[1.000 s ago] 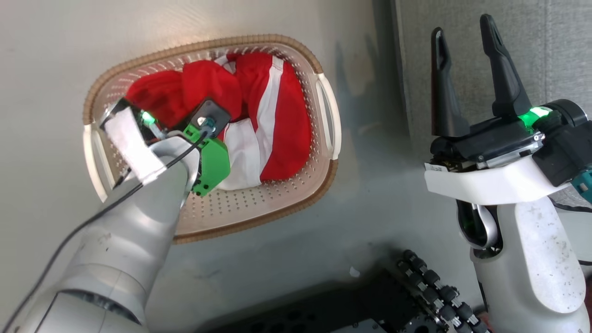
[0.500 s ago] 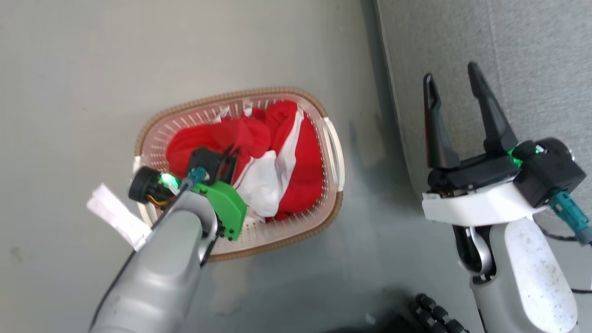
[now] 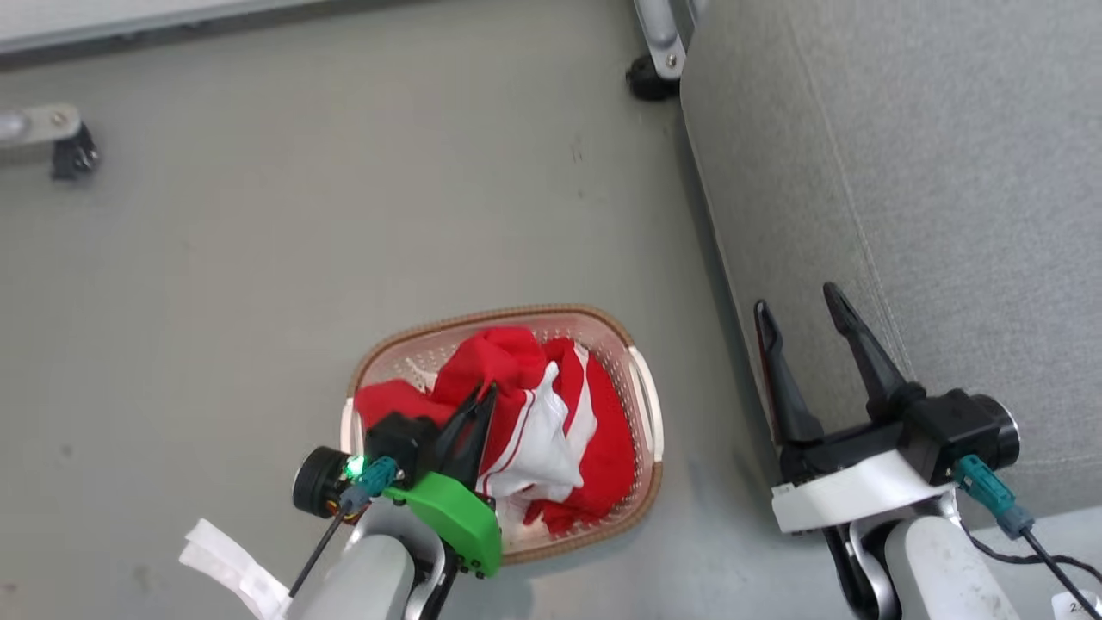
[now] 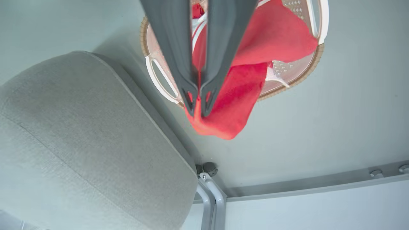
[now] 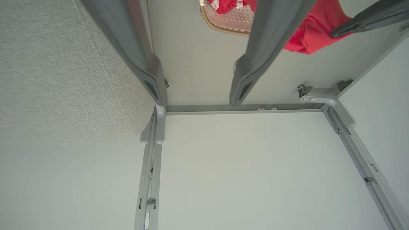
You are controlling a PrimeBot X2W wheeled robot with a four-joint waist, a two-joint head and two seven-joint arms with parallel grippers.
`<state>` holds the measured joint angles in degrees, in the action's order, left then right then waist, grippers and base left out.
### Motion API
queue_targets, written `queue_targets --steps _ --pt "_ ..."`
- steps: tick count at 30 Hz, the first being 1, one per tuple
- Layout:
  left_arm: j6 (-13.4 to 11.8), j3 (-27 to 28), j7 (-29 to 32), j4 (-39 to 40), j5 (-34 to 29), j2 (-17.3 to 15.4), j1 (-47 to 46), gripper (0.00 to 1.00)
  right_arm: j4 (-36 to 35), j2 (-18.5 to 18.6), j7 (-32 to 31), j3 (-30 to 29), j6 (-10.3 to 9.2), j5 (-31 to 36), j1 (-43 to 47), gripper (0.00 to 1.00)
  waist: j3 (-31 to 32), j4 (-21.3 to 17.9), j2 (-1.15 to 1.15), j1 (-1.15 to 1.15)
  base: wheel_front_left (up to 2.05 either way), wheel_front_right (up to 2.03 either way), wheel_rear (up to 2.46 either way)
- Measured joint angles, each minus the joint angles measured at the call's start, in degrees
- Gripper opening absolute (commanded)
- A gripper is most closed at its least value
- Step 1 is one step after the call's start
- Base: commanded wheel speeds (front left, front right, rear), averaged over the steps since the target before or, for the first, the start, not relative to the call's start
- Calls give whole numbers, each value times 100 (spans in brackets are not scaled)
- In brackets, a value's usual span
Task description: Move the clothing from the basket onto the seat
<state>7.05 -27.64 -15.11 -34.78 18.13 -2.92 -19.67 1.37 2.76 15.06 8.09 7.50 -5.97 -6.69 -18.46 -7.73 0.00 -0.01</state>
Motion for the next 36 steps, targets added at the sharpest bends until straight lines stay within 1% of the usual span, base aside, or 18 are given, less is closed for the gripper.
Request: queue_targets --steps 11,18,22,29,36 --pt "0 25 -1 1304 -42 12 505 0 146 1 0 111 0 8 513 100 1268 270 0 0 0 0 0" --pt "-81 38 -1 1985 -71 12 524 0 174 2 0 172 0 -4 660 100 1753 392 0 0 0 0 0" --pt "-159 5 -1 2201 -67 12 504 0 172 2 0 204 0 -80 711 100 1920 385 0 0 0 0 0" --pt "-303 -178 -1 2340 -33 12 280 0 153 2 0 343 0 -164 790 100 2052 277 0 0 0 0 0" --pt "-534 -315 -1 2530 19 13 129 0 80 4 0 646 -1 -352 789 100 2060 219 0 0 0 0 0"
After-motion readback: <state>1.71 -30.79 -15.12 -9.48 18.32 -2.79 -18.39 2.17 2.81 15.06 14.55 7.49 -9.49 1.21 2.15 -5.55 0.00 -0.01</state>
